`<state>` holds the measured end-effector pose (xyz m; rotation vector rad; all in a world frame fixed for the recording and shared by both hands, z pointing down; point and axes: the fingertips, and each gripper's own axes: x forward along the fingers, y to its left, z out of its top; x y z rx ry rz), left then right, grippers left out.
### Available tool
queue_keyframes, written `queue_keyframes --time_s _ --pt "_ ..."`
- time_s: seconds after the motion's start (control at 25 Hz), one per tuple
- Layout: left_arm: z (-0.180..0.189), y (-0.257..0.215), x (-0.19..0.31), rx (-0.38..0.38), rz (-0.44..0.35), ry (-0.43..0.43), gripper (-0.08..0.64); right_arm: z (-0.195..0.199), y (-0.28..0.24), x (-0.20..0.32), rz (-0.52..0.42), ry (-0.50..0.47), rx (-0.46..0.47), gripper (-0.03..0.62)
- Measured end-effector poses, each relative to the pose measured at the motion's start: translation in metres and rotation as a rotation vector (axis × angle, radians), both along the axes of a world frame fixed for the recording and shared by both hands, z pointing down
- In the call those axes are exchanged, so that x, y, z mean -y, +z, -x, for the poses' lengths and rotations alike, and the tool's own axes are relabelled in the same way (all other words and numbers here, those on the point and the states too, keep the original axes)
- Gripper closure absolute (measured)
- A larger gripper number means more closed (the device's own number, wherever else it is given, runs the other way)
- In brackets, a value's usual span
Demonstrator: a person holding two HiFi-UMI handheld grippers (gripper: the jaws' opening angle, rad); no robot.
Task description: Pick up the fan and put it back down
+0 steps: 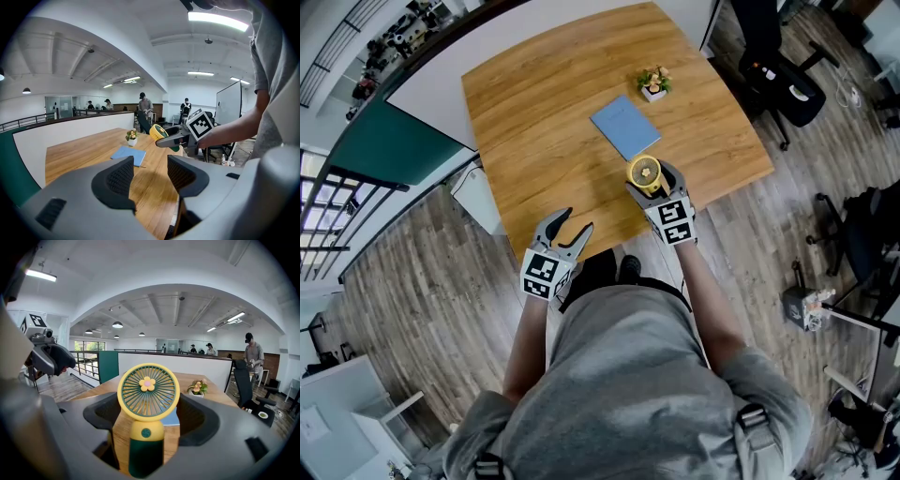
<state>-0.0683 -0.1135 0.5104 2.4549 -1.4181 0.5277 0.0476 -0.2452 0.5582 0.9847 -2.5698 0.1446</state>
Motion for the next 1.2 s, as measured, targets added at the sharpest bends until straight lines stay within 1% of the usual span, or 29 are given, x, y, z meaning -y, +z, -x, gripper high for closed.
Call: queue_keyframes --time_s 0.44,1.2 --pt "0.0012 0.0022 -0.0024 -0.001 0.004 -0.01 0.319 -0.0015 0.0028 -0.0007 0.005 0.003 0.004 0.215" --pt "-0.0012 0.0039 -0.0001 -0.004 0.01 0.0 0.319 -0.0035 0.0065 -0.0002 0.014 0.011 0.004 0.215"
